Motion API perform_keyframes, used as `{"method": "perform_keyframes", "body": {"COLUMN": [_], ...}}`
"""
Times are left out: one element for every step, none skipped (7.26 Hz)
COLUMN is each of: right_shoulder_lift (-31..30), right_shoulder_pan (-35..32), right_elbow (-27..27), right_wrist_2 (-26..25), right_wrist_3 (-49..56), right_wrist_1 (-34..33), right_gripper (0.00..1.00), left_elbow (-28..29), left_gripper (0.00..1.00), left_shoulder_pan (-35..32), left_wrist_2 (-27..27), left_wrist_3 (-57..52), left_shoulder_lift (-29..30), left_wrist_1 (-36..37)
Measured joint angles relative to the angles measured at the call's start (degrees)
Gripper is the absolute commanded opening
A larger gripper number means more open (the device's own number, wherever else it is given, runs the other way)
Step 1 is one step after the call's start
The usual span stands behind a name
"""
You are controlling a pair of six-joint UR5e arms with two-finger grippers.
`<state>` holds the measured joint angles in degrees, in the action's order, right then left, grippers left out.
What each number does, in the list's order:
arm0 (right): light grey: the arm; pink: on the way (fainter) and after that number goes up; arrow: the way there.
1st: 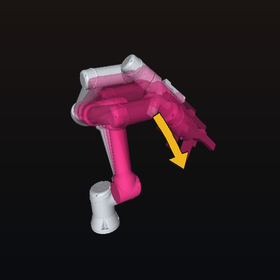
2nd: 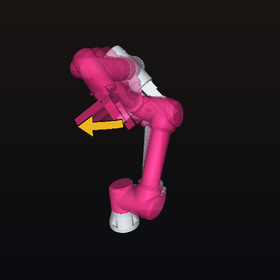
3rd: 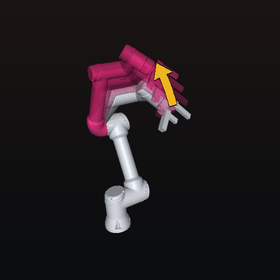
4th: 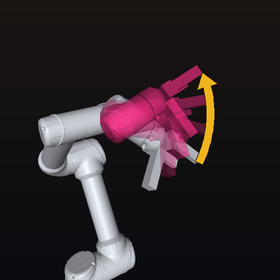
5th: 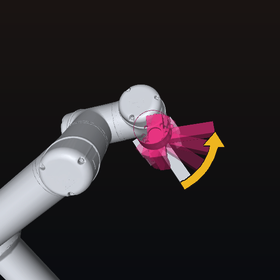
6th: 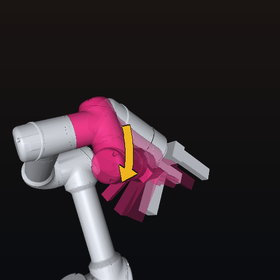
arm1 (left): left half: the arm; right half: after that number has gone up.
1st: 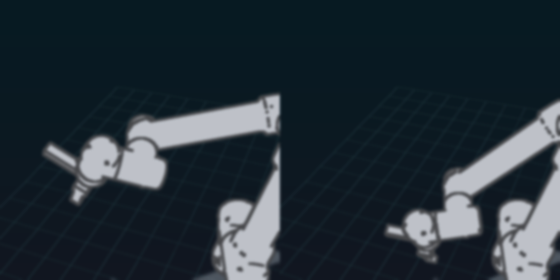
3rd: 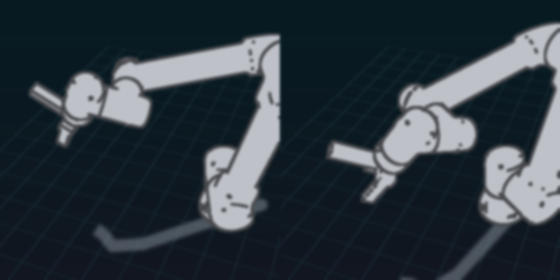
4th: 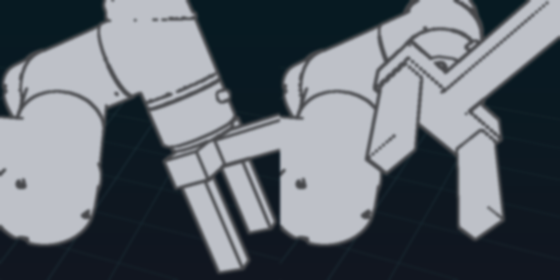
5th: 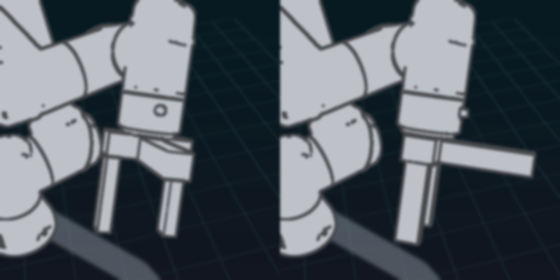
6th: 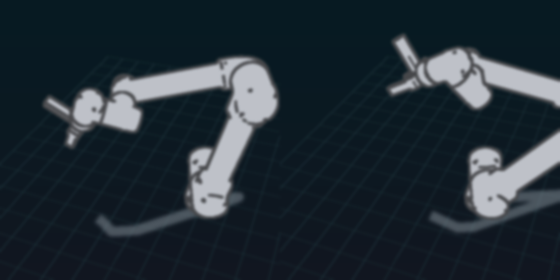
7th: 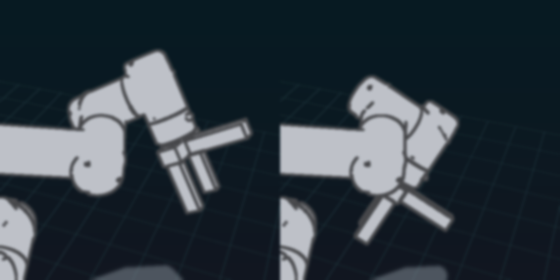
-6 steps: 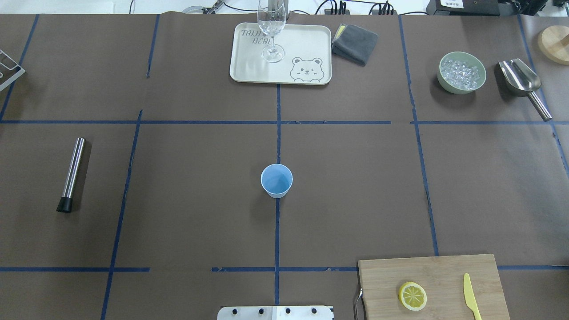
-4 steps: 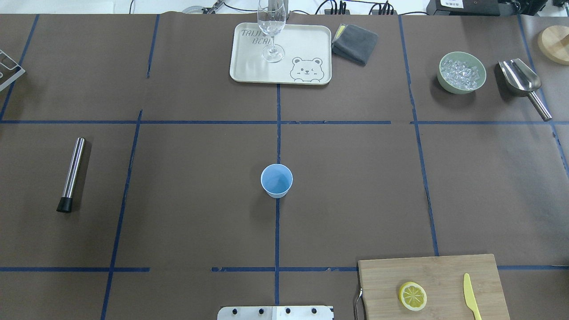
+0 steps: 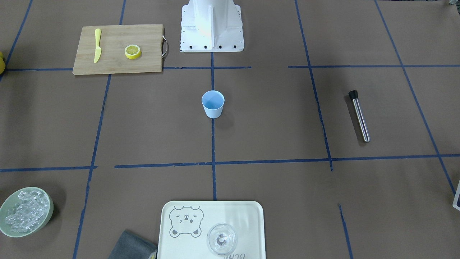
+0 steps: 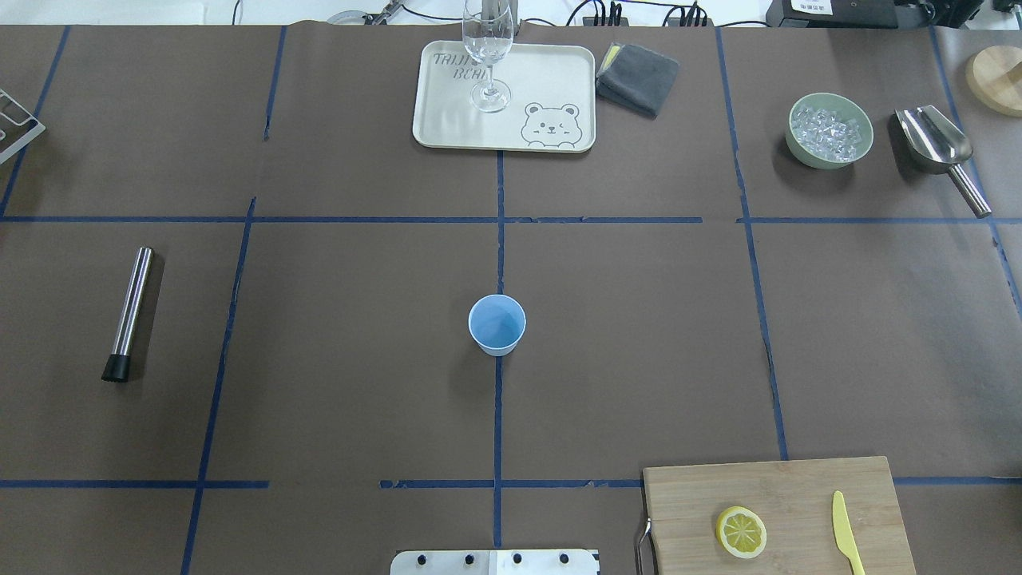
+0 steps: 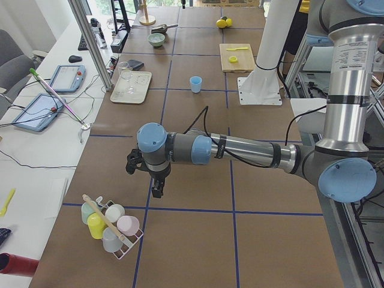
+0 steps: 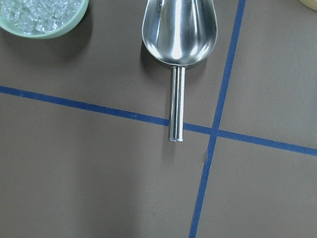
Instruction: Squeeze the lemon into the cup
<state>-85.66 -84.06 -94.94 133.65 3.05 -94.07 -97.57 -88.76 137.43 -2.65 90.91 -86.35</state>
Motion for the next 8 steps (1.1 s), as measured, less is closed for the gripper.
{"method": "perform_keyframes", "body": {"right_shoulder_lift": [-0.34,-0.55,-0.67,-0.76,-1.17,-1.84,-2.19,-2.40], "right_shoulder_pan": [0.30,0.92,2.35,4.82,7.88,12.64,18.49,25.60], "right_elbow": [-0.60,-1.43,-3.07,-5.50,-8.18,-11.53,-15.17,-19.35], "right_wrist_2": [0.76,1.34,1.72,1.88,1.89,1.61,0.62,-2.58], "right_wrist_3": [0.07,0.12,-0.12,-2.19,-7.33,-16.41,-27.66,-38.61], "right_wrist_1": [0.02,0.03,0.38,1.98,4.70,7.85,10.38,11.97], "right_gripper": [1.00,1.00,1.00,1.00,1.00,1.00,1.00,1.00], "left_elbow": [0.03,0.03,0.09,0.28,0.48,0.93,1.71,2.43], "left_gripper": [1.00,1.00,1.00,1.00,1.00,1.00,1.00,1.00], "left_shoulder_pan": [0.01,0.05,0.07,0.17,0.36,0.54,0.66,0.73], "left_wrist_2": [0.02,0.22,0.43,0.58,0.74,0.90,0.94,0.93], "left_wrist_3": [0.02,0.22,0.41,0.43,0.38,0.25,0.11,0.05], "left_shoulder_lift": [0.07,0.07,0.02,0.10,0.23,0.12,-0.09,-0.21], "left_wrist_1": [-0.27,-0.86,-1.36,-1.92,-3.38,-5.89,-8.56,-10.44]}}
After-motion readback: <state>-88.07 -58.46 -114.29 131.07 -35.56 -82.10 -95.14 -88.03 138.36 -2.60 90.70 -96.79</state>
